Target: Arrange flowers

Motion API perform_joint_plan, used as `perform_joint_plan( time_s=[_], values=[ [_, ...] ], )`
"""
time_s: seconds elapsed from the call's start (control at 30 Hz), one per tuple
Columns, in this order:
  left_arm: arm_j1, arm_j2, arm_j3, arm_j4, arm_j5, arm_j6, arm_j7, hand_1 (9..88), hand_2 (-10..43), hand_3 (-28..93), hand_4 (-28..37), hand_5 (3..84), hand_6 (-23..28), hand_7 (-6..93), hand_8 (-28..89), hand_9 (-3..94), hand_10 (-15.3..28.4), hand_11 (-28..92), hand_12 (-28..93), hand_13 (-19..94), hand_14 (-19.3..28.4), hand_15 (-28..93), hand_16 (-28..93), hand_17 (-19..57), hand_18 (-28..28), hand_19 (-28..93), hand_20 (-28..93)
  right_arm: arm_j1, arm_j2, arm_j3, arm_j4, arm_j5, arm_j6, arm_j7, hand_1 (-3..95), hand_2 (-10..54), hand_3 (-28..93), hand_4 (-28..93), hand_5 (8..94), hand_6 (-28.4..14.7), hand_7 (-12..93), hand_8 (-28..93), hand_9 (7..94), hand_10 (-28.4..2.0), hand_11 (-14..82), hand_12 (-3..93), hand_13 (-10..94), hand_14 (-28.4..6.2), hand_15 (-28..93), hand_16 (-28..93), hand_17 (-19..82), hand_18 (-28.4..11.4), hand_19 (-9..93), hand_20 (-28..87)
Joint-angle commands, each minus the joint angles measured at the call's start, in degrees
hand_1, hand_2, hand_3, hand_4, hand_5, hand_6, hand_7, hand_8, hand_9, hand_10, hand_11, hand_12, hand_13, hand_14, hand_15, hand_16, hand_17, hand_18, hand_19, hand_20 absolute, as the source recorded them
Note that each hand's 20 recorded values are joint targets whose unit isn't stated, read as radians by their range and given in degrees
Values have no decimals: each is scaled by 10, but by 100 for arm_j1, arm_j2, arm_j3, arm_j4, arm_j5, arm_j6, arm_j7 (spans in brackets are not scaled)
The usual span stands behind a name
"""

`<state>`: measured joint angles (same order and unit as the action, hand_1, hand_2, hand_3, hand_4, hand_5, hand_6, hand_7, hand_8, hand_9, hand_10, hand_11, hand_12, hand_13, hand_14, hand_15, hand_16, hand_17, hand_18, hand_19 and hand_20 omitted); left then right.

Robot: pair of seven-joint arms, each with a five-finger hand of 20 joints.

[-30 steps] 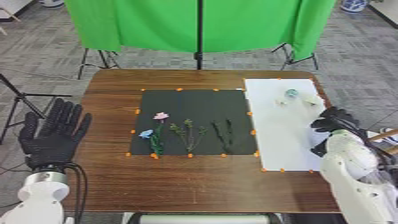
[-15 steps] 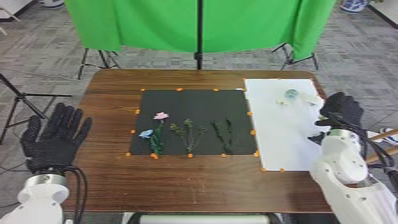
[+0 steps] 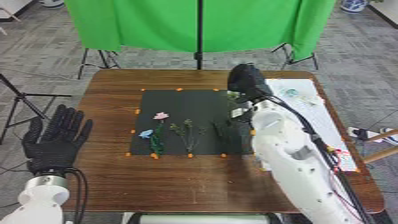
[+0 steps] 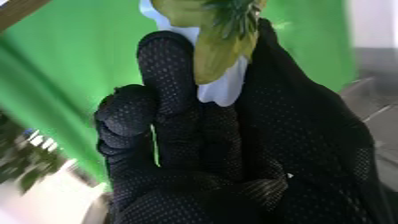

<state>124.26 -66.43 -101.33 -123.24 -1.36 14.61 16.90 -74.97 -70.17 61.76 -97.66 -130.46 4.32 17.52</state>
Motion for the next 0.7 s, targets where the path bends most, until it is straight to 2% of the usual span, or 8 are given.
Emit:
perform_joint_plan(
  time_s=[0.03,0.1,0.17,0.23,0.33,0.47,0.57,0.7],
  values=[
    [-96,91,124,70,14,38,-100,260,150,736,-283,485,85,184,-92,420,147,234,138,319,149,411,-42,-15,136,295,160,363,-1166,-600,653,-610,-1223,-683,678,-95,666,-283,712,-6,380,58,833,-99,155,481,716,-52,482,454,388,-195,865,424],
    [-74,118,127,74,59,-38,-80,260,150,735,-283,485,85,185,-92,420,147,234,137,319,149,411,-42,-15,136,296,160,379,-1236,-685,790,-909,-1308,-773,679,-95,665,-283,711,-5,381,58,833,-99,154,481,716,-52,480,454,387,-195,863,425],
    [-27,131,119,123,281,-306,-100,259,148,737,-283,482,84,184,-93,419,147,234,137,319,149,411,-42,-15,136,296,160,392,-1278,-812,966,-1741,-1131,-893,679,-95,666,-283,711,-5,381,55,832,-99,152,480,716,-53,477,454,387,-195,861,426],
    [-67,148,151,153,506,-346,-164,257,144,739,-283,478,85,180,-93,413,145,230,136,316,147,406,-43,-15,136,292,157,478,-1352,-861,1183,-2040,-991,-864,678,-95,668,-283,711,-5,382,53,832,-99,151,478,717,-54,475,453,388,-196,859,426],
    [-104,163,167,161,424,-372,-189,255,138,738,-283,476,84,174,-90,409,146,223,136,314,148,398,-42,-15,137,283,154,529,-1429,-861,1284,-2210,-1096,-727,677,-95,669,-283,711,-5,382,53,832,-99,151,477,719,-54,474,452,389,-197,857,427],
    [-12,187,104,123,599,-496,-206,257,137,734,-283,473,84,171,-88,407,145,219,138,313,148,395,-37,-15,137,281,155,550,-1543,-890,1372,-2456,-1281,-669,678,-95,670,-283,708,-7,375,51,829,-98,147,474,717,-55,469,452,388,-197,852,425],
    [-133,197,138,190,566,-527,-255,259,138,730,-283,472,83,168,-86,406,145,218,140,312,148,393,-35,-15,138,279,155,636,-1595,-914,1582,-2506,-1247,-617,687,-95,664,-283,703,-7,361,44,826,-96,134,459,717,-51,449,451,384,-197,842,422],
    [-94,210,111,160,537,-507,-254,261,138,727,-283,470,83,166,-85,404,144,216,141,309,149,388,-35,-15,138,277,155,597,-1656,-921,1578,-2581,-1214,-693,691,-95,660,-283,700,-7,351,40,823,-93,123,448,716,-51,435,450,381,-194,833,420]
  ],
)
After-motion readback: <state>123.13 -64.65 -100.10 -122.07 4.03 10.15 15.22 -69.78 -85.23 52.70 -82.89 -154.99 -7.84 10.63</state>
